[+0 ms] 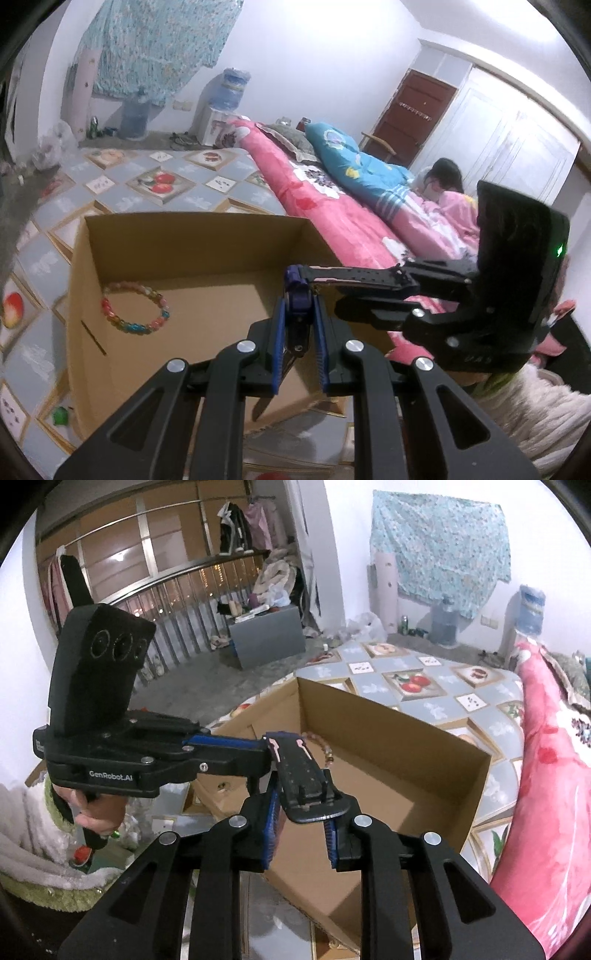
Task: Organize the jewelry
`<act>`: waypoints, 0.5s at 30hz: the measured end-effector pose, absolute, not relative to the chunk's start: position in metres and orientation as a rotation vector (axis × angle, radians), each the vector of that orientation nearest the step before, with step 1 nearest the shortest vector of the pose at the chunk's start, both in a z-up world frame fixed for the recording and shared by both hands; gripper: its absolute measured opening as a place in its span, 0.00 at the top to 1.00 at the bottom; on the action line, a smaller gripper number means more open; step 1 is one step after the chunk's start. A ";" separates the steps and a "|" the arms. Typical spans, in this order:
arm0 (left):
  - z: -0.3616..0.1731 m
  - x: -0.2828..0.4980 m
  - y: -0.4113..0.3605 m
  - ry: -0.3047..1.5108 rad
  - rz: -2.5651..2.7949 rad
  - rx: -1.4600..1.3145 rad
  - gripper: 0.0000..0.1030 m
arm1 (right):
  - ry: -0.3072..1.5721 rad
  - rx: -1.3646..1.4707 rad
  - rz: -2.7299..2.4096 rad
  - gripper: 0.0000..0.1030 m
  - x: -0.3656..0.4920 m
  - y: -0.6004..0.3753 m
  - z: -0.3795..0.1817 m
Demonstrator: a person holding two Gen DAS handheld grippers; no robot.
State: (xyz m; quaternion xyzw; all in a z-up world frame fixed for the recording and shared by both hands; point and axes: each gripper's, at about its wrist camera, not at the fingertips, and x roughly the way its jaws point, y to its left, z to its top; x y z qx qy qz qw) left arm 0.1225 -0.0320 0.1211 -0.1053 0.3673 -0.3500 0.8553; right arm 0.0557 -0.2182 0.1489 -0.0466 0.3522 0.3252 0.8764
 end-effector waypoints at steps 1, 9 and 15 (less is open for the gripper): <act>0.121 0.123 -0.033 0.775 -0.745 -0.231 0.87 | 0.729 -0.088 0.682 0.80 0.055 -0.218 0.149; 0.124 0.119 -0.033 0.767 -0.767 -0.245 0.87 | 0.708 -0.079 0.676 0.80 0.057 -0.216 0.151; 0.126 0.117 -0.030 0.754 -0.759 -0.234 0.87 | 0.743 -0.053 0.556 0.87 0.073 -0.221 0.146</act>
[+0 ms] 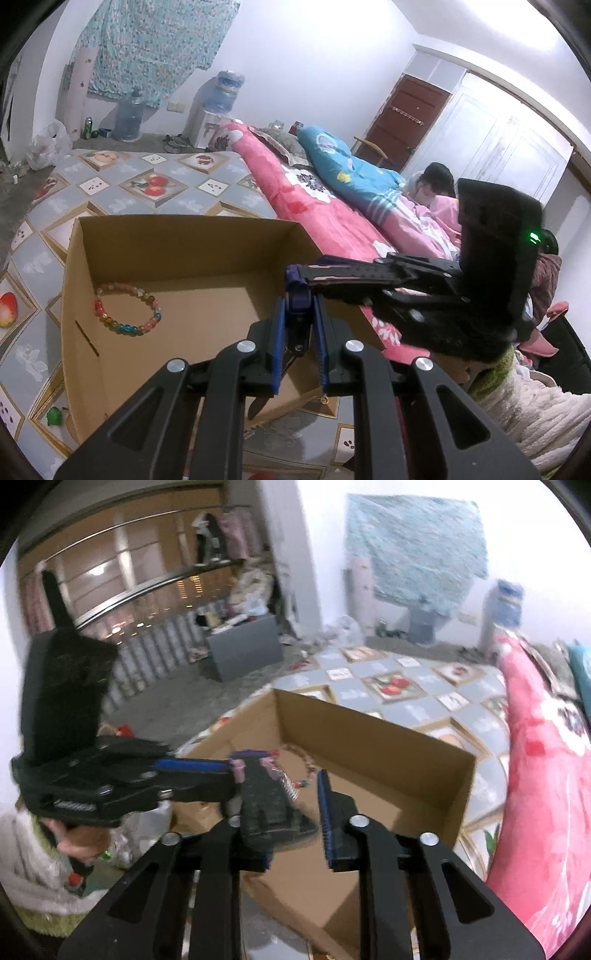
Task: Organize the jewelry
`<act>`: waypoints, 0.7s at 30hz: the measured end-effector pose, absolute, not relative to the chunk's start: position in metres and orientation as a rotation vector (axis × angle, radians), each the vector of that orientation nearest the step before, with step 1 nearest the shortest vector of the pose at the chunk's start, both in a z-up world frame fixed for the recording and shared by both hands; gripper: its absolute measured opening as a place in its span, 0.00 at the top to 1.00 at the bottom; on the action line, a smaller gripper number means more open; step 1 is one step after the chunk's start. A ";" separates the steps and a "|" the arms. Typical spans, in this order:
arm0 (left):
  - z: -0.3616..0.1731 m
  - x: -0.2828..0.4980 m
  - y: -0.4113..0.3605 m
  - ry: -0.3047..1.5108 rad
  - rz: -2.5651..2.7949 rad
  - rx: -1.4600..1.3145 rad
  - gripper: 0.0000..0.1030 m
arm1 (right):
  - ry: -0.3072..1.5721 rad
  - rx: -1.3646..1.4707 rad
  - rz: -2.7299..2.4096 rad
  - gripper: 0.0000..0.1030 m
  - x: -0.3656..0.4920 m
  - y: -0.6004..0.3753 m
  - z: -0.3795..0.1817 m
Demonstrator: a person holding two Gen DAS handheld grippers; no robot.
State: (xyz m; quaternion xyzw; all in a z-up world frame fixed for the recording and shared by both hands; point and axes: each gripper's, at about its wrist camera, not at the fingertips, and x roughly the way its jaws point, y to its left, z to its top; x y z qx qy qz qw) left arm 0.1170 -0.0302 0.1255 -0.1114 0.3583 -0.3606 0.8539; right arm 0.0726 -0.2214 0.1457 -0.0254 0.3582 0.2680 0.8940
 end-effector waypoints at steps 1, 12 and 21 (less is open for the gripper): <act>0.125 0.117 -0.030 0.758 -0.761 -0.240 0.87 | 0.752 -0.045 0.542 0.87 0.075 -0.223 0.145; 0.123 0.121 -0.024 0.773 -0.738 -0.256 0.87 | 0.758 0.047 0.596 0.84 0.074 -0.239 0.143; 0.124 0.125 -0.024 0.790 -0.781 -0.312 0.87 | 0.750 0.132 0.739 0.75 0.075 -0.232 0.146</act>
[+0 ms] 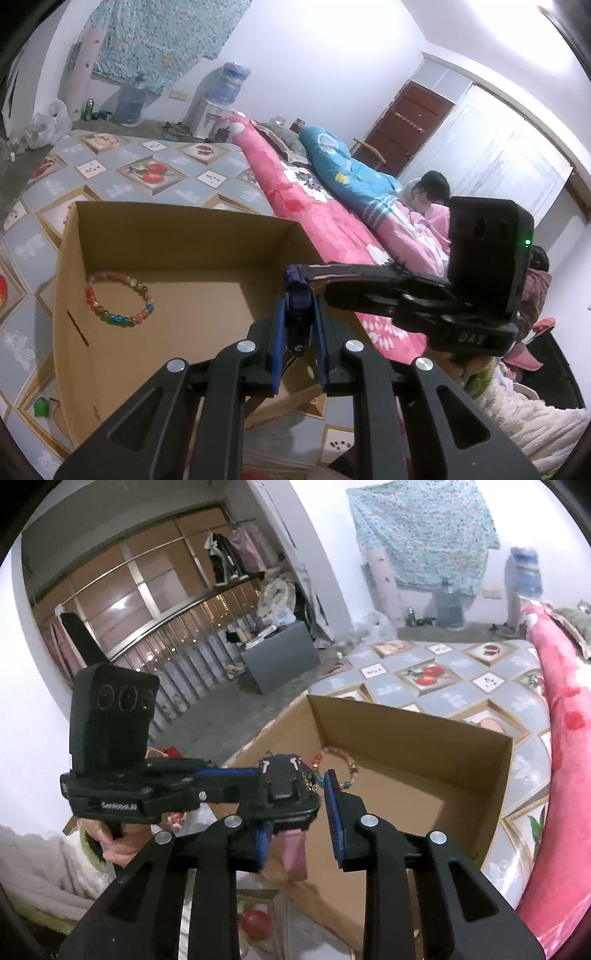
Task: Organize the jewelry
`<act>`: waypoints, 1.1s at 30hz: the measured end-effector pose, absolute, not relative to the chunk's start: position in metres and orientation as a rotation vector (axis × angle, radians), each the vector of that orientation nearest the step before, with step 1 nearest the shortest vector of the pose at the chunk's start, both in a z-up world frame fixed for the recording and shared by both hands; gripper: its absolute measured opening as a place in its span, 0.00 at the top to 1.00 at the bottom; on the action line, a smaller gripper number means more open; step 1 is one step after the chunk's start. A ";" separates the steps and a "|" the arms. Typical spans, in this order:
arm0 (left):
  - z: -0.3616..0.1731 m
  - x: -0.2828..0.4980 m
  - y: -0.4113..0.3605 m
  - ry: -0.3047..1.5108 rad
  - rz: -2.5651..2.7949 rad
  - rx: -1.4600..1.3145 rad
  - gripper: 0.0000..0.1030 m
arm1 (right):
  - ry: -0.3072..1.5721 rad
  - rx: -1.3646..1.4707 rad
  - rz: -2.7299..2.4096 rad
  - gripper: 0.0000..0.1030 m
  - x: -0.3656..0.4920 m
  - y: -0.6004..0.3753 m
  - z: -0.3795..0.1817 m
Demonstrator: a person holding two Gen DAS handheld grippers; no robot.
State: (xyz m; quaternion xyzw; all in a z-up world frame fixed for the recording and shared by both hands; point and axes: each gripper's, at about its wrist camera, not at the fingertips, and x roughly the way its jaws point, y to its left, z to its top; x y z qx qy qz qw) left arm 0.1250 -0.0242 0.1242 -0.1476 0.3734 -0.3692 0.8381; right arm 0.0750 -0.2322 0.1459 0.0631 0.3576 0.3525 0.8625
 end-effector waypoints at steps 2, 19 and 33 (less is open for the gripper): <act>0.124 0.125 -0.025 0.789 -0.784 -0.314 0.87 | 0.754 0.163 0.750 0.75 0.079 -0.233 0.145; 0.120 0.131 -0.011 0.802 -0.777 -0.385 0.87 | 0.787 0.148 0.535 0.84 0.096 -0.249 0.129; 0.133 0.145 -0.016 0.756 -0.568 -0.091 0.86 | 0.733 0.205 0.449 0.71 0.081 -0.285 0.135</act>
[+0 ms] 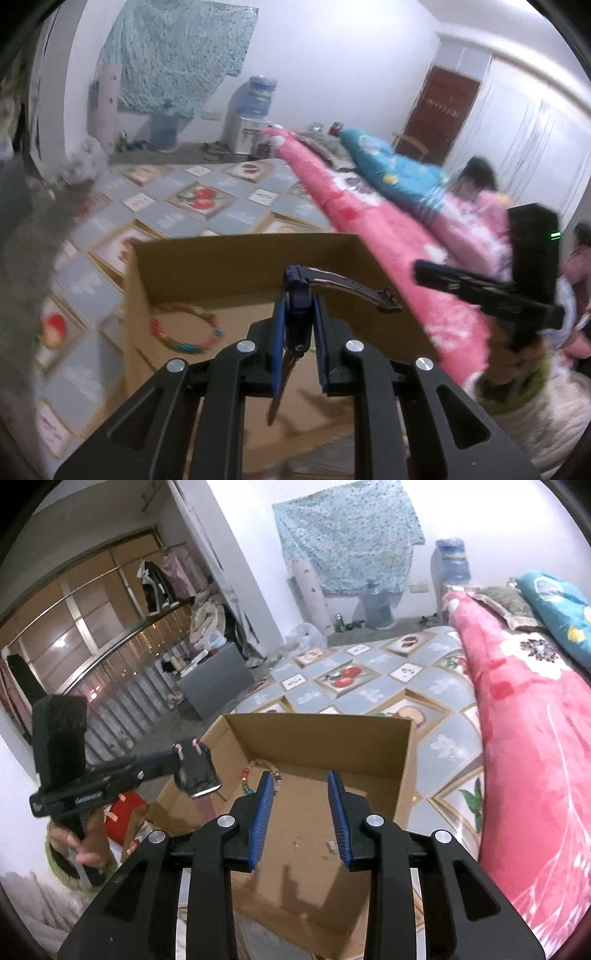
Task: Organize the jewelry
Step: 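Open the right gripper to release the smartwatch into the box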
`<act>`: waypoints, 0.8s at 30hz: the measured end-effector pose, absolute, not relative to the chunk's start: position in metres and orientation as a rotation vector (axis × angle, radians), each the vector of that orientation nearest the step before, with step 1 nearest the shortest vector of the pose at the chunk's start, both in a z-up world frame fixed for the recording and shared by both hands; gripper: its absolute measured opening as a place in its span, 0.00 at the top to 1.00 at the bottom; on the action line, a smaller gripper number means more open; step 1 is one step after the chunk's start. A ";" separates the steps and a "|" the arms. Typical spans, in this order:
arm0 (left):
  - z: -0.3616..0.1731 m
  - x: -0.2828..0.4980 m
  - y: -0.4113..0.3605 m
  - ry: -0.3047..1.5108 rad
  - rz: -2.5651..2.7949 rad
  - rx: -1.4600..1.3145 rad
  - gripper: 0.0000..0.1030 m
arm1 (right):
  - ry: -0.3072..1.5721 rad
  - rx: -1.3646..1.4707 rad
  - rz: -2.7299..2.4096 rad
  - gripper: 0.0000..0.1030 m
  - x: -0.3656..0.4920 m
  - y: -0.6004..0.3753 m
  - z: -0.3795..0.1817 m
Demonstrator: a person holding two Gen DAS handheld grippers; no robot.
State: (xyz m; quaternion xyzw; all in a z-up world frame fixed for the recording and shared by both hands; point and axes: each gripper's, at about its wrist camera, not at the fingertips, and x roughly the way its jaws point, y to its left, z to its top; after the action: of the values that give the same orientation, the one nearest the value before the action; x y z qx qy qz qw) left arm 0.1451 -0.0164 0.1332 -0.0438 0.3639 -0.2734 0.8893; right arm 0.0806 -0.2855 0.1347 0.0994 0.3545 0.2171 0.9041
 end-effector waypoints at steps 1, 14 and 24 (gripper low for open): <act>0.132 0.151 -0.020 0.770 -0.548 -0.040 0.86 | 0.727 0.203 0.444 0.70 0.079 -0.286 0.134; 0.074 0.226 -0.113 0.928 -0.416 0.503 0.86 | 0.656 0.243 0.424 0.67 0.052 -0.316 0.130; 0.018 0.224 -0.177 0.973 -0.454 0.802 0.85 | 0.643 0.317 0.442 0.66 0.051 -0.336 0.126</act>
State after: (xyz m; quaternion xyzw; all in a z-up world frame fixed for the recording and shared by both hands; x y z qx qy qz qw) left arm 0.2240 -0.1770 0.0177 0.3719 0.4510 -0.2103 0.7837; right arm 0.0506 -0.3358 0.1263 0.1539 0.3119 0.2143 0.9127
